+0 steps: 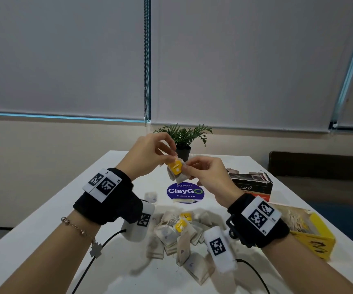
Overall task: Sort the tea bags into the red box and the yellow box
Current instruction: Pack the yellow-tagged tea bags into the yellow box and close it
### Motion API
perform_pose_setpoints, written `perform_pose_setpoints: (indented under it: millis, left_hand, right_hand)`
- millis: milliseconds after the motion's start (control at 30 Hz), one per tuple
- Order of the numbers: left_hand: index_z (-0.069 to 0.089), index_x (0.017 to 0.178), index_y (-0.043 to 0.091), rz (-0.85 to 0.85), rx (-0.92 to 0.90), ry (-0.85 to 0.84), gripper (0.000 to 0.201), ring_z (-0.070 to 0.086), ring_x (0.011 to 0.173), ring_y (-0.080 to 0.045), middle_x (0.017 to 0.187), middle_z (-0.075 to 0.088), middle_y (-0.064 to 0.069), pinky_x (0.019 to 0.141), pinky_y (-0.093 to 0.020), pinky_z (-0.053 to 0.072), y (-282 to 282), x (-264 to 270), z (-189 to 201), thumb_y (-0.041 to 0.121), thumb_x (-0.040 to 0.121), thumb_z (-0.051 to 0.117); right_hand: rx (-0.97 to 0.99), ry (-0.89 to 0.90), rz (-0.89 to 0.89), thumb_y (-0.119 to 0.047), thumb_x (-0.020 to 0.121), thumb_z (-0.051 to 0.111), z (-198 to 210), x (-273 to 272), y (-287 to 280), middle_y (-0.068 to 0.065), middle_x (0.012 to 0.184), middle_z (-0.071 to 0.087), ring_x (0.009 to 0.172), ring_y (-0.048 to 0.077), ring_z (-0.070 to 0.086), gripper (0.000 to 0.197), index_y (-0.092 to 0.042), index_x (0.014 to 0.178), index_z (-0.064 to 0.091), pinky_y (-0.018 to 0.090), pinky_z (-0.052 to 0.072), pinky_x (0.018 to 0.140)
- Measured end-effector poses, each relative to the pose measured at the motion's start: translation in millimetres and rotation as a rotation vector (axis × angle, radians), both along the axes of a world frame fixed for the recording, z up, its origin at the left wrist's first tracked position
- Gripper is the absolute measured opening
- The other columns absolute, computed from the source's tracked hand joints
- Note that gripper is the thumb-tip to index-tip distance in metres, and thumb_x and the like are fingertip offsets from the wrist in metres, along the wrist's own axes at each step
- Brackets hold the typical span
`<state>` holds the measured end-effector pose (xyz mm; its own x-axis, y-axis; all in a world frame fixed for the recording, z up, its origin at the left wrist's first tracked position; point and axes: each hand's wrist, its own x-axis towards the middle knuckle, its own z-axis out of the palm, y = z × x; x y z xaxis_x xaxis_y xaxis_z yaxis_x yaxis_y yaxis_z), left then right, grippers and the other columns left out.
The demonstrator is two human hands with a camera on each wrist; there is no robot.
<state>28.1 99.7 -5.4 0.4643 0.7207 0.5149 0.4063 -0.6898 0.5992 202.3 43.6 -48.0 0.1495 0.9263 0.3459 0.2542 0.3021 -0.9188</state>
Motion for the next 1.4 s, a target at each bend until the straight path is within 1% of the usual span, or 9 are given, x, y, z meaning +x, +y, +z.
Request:
perform_pose_setpoints:
  millis: [200, 433, 600, 833, 933, 1033, 1133, 1267, 1400]
  left_hand:
    - [0.075, 0.084, 0.012, 0.055, -0.033, 0.037, 0.004, 0.064, 0.068, -0.006, 0.073, 0.070, 0.005, 0.066, -0.017, 0.050, 0.0, -1.3, 0.7, 0.009, 0.081, 0.075]
    - [0.077, 0.086, 0.010, 0.083, -0.010, 0.073, 0.008, 0.068, 0.076, -0.011, 0.080, 0.073, 0.000, 0.074, -0.021, 0.055, -2.7, -3.8, 2.1, 0.006, 0.084, 0.071]
    - [0.075, 0.076, 0.014, 0.136, 0.062, 0.125, 0.017, 0.061, 0.060, 0.001, 0.066, 0.066, 0.011, 0.060, -0.006, 0.044, -1.9, -5.0, 3.9, 0.000, 0.083, 0.067]
    - [0.076, 0.086, 0.013, 0.116, 0.020, 0.214, 0.021, 0.069, 0.078, -0.017, 0.074, 0.068, 0.000, 0.076, -0.031, 0.057, -9.2, -2.7, 7.6, 0.003, 0.088, 0.057]
    - [0.077, 0.090, 0.010, 0.103, -0.002, 0.189, 0.017, 0.066, 0.073, -0.011, 0.068, 0.063, 0.010, 0.071, -0.029, 0.055, -14.9, 2.0, 7.7, 0.019, 0.088, 0.062]
    - [0.077, 0.083, 0.011, 0.129, 0.042, 0.215, 0.017, 0.062, 0.066, -0.005, 0.065, 0.063, 0.012, 0.062, -0.022, 0.051, -13.3, 1.6, 6.4, 0.027, 0.083, 0.072]
    - [0.077, 0.086, 0.010, 0.171, 0.075, 0.320, 0.017, 0.060, 0.064, -0.003, 0.068, 0.062, 0.010, 0.057, -0.017, 0.046, -6.6, -3.0, 5.7, 0.027, 0.083, 0.074]
    - [0.079, 0.086, 0.014, 0.153, 0.066, 0.341, 0.017, 0.057, 0.064, -0.001, 0.072, 0.066, 0.008, 0.059, -0.019, 0.042, -0.8, -9.5, 6.7, 0.030, 0.080, 0.076]
    - [0.079, 0.082, 0.018, 0.170, 0.087, 0.285, 0.011, 0.058, 0.065, -0.001, 0.068, 0.065, 0.010, 0.059, -0.019, 0.042, -1.0, -10.9, 7.8, 0.028, 0.079, 0.077]
  right_hand:
    - [-0.069, 0.034, 0.024, -0.018, 0.090, 0.069, -0.9, -1.0, 2.2, 0.007, 0.082, 0.070, 0.064, 0.009, 0.061, 0.005, -0.015, 0.086, 0.067, 0.018, 0.045, 0.051]
    - [-0.118, 0.090, 0.087, -0.020, 0.089, 0.069, -5.9, -5.4, 3.6, 0.019, 0.099, 0.072, 0.081, 0.021, 0.065, 0.007, -0.013, 0.090, 0.067, 0.039, 0.054, 0.076]
    - [-0.128, 0.107, 0.165, -0.020, 0.090, 0.067, -2.9, -6.4, 1.7, 0.008, 0.093, 0.069, 0.084, 0.017, 0.058, 0.006, -0.014, 0.091, 0.067, 0.033, 0.048, 0.074]
    - [-0.127, 0.048, 0.061, -0.024, 0.090, 0.069, -2.6, -2.8, 4.0, 0.005, 0.085, 0.068, 0.071, 0.011, 0.057, 0.008, -0.017, 0.086, 0.066, 0.023, 0.042, 0.062]
    - [-0.115, 0.024, 0.040, -0.022, 0.089, 0.070, -3.6, -1.5, 5.1, 0.006, 0.084, 0.069, 0.069, 0.012, 0.058, 0.008, -0.018, 0.083, 0.066, 0.016, 0.043, 0.055]
    - [-0.139, -0.003, 0.067, -0.023, 0.088, 0.071, -2.0, -1.8, 3.8, 0.007, 0.085, 0.070, 0.070, 0.014, 0.059, 0.009, -0.015, 0.089, 0.068, 0.022, 0.045, 0.061]
    - [-0.210, -0.168, 0.084, -0.025, 0.089, 0.070, 2.1, 1.5, 2.7, 0.005, 0.089, 0.070, 0.071, 0.011, 0.060, 0.020, -0.012, 0.103, 0.066, 0.025, 0.046, 0.062]
    - [-0.357, -0.645, 0.150, -0.021, 0.093, 0.064, -1.0, 6.5, 10.2, 0.002, 0.105, 0.063, 0.087, 0.017, 0.057, 0.024, -0.014, 0.116, 0.063, 0.021, 0.048, 0.061]
    - [-0.564, -1.121, 0.277, -0.023, 0.091, 0.066, -10.2, 0.4, 22.6, -0.002, 0.128, 0.062, 0.110, 0.018, 0.059, 0.038, -0.019, 0.128, 0.062, 0.027, 0.052, 0.088]
